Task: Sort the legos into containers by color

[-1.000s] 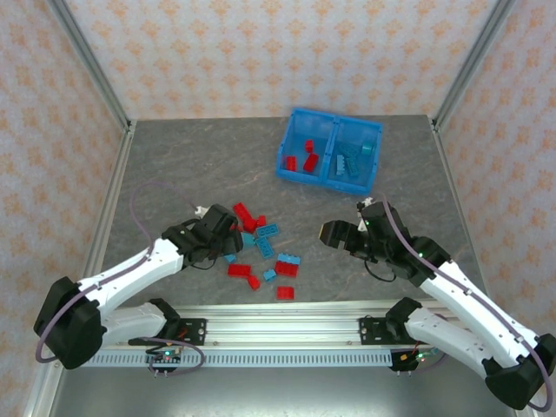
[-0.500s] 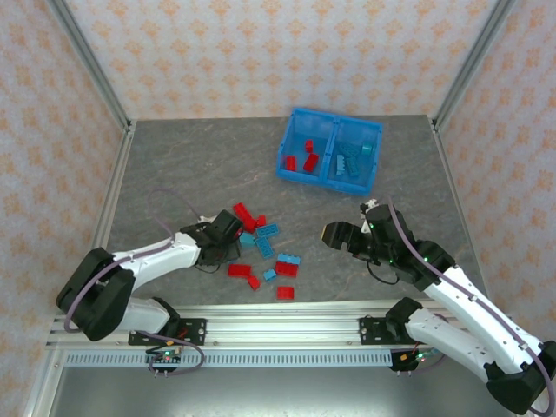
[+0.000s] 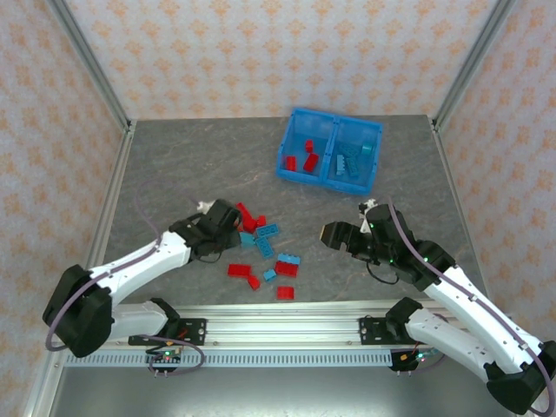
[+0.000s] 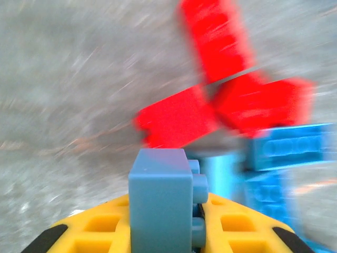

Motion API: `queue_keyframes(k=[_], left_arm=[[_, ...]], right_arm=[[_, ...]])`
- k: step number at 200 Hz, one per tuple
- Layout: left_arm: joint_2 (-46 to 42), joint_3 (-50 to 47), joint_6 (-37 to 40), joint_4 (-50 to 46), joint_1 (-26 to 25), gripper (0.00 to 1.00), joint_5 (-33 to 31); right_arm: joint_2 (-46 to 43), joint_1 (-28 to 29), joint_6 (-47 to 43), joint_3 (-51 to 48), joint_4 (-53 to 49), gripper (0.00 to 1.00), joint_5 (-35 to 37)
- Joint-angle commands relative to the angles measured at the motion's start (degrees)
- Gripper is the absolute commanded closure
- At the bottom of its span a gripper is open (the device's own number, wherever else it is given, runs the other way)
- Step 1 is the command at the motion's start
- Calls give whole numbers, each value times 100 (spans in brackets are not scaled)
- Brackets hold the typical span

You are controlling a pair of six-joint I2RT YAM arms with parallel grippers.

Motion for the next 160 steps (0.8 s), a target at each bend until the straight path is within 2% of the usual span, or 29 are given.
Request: queue_keyframes(k=[1,30,70,92,104,133,160], left_arm=[[58,1093,582,73,-419,82,-228],[1385,2588,1178,388,-946,82,-22],[3606,5090,2037,184,-1356,82,63],[4719,6353,2305,248,-1407,82,1],[5308,7097,2590,187,-1406,81,-232],[6735,8956,3455,-36,-1414,81,-1427],[7923,10625,4203,-26,-1392,75,-1834]], right_arm=[[-79,47,120,-76,512,13,-344],[-176,47,158,-22,514,13,-75],[-954,47,291,128,-700,13,1502],[-1481,47,332,13,-1068,13,1897],[-1607,53,326,-13,-1179,13,1959],[-1565,47,211,63,-1328,13,1969],[-1572,47,137,140,-1414,13,2008]])
